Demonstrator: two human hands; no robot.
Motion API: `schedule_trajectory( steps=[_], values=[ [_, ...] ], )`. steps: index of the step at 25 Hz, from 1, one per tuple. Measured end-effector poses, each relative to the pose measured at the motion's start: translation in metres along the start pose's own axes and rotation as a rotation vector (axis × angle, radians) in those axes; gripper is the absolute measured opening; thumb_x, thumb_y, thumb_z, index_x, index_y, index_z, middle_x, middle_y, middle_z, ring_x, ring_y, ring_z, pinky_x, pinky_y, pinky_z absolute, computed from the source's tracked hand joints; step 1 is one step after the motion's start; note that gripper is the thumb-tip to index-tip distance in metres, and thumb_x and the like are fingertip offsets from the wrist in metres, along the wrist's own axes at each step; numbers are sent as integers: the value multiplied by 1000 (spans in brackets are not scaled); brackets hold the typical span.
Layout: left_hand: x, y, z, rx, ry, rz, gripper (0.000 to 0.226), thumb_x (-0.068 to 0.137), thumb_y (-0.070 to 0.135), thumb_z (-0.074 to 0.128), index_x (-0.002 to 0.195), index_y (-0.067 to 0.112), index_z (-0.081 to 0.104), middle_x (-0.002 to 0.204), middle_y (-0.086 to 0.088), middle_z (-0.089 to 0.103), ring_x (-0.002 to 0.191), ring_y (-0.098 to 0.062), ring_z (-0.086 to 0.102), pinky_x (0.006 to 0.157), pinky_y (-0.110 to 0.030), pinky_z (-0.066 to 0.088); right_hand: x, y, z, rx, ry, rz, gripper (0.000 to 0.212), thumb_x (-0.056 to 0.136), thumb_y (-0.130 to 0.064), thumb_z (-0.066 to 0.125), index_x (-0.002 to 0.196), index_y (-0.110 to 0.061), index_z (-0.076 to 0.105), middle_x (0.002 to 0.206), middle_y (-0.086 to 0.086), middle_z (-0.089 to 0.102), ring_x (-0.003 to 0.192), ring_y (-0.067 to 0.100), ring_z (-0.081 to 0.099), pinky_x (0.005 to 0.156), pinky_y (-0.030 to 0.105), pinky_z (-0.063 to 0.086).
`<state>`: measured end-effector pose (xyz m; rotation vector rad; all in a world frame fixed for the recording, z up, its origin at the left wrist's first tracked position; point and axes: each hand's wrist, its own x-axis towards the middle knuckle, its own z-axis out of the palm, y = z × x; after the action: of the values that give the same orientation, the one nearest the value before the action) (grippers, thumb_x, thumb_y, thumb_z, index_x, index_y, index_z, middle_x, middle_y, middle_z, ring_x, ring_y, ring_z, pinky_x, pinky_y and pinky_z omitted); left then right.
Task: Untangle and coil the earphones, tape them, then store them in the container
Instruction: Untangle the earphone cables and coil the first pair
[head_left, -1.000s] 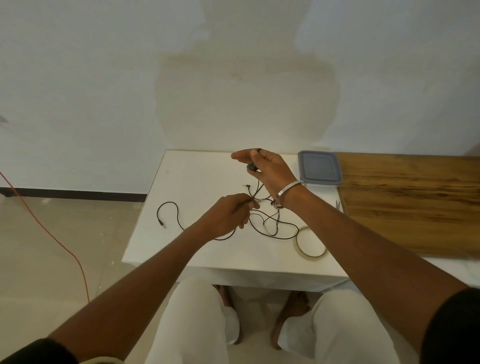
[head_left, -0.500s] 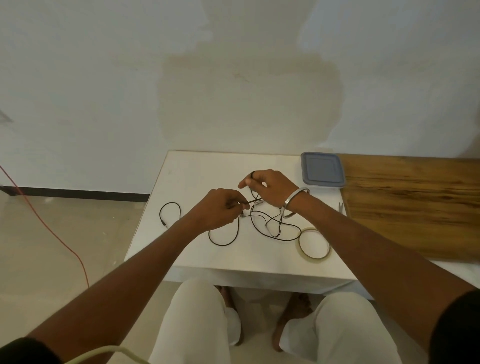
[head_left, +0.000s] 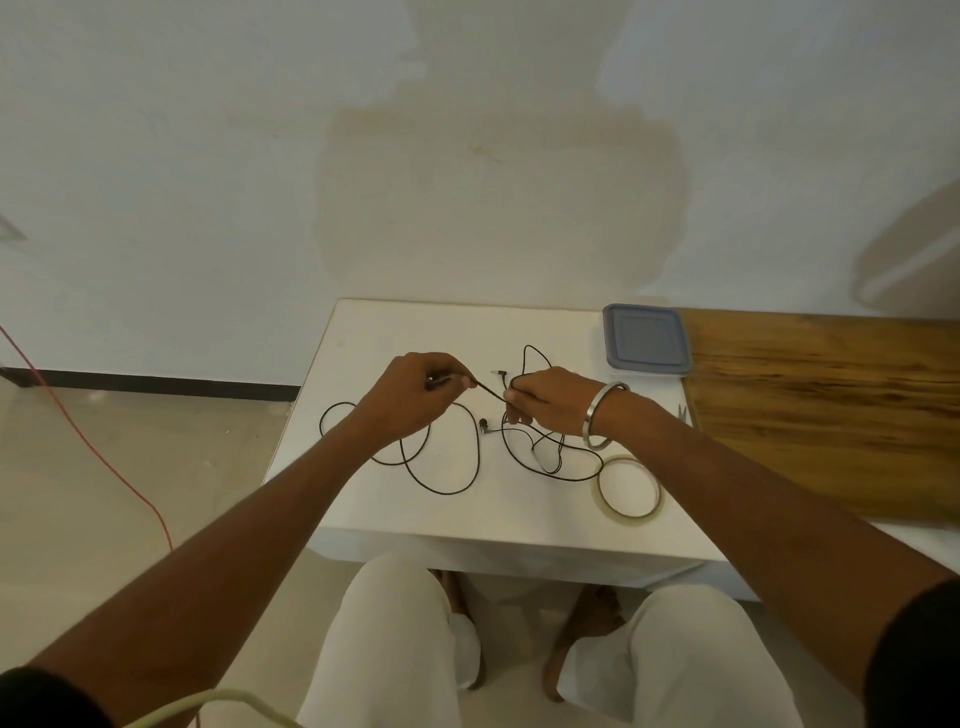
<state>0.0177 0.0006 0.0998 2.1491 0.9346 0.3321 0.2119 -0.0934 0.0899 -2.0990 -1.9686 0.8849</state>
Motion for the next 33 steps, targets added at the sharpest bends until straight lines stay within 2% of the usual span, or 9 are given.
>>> schedule_trajectory(
  steps=[3,7,11,14,17,19,21,27,33],
  values=[
    [6,-2,1,13,68,11,15,93,24,57,91,26,72,71,11,66,58,-2,51,58,-11,40,-3,-9,7,94,-33,-36,46,100,-42,28,81,-18,62,81,-1,65,76,11,59,73,24,44],
    [9,-6,3,-17,123,11,14,94,24,57,94,23,71,76,18,65,67,11,55,61,0,37,-4,-25,15,285,-5,-129,38,101,-32,32,76,-19,57,82,7,69,84,19,65,83,28,49],
    [11,-10,12,-53,64,60,17,98,26,51,97,25,69,83,16,68,71,3,58,65,-7,42,-8,-42,17,652,-2,-165,39,101,-32,32,79,-14,58,80,6,67,82,17,68,87,32,51],
    [9,-15,20,-189,-49,37,24,97,11,45,92,20,66,75,5,68,68,-15,59,64,-26,48,-12,-52,11,1043,-43,-137,42,101,-36,33,79,-11,59,81,10,63,83,24,66,89,50,53],
    [6,-19,30,-293,-97,-39,36,96,-3,40,71,16,58,57,10,61,59,-7,57,62,-28,44,-11,-60,5,1405,-16,-182,38,102,-30,34,80,-8,55,77,12,58,77,30,62,87,60,49],
    [4,-15,37,-321,-152,-85,30,97,-3,37,78,9,56,66,-4,63,55,-14,55,54,-29,40,-10,-64,3,1532,32,-192,37,102,-28,33,81,-7,54,78,13,57,77,30,62,86,61,47],
    [-1,-10,42,-426,-207,-81,24,100,2,35,88,12,53,76,-15,60,54,-17,53,48,-25,38,-9,-64,0,1613,101,-181,36,102,-27,33,81,-6,54,80,14,56,80,31,61,88,62,46],
    [-12,-3,57,-362,-425,-63,25,105,23,35,104,14,58,73,-12,58,51,-9,46,52,-18,40,-2,-52,1,1587,327,-71,39,102,-30,30,77,-15,55,80,4,63,93,27,65,94,58,44],
    [-9,11,60,-235,-524,-59,23,105,24,33,95,25,54,75,-7,60,53,-12,39,56,-24,37,8,-45,10,1620,551,21,42,102,-33,32,71,-23,59,74,-4,67,100,20,68,94,55,43]
  ],
)
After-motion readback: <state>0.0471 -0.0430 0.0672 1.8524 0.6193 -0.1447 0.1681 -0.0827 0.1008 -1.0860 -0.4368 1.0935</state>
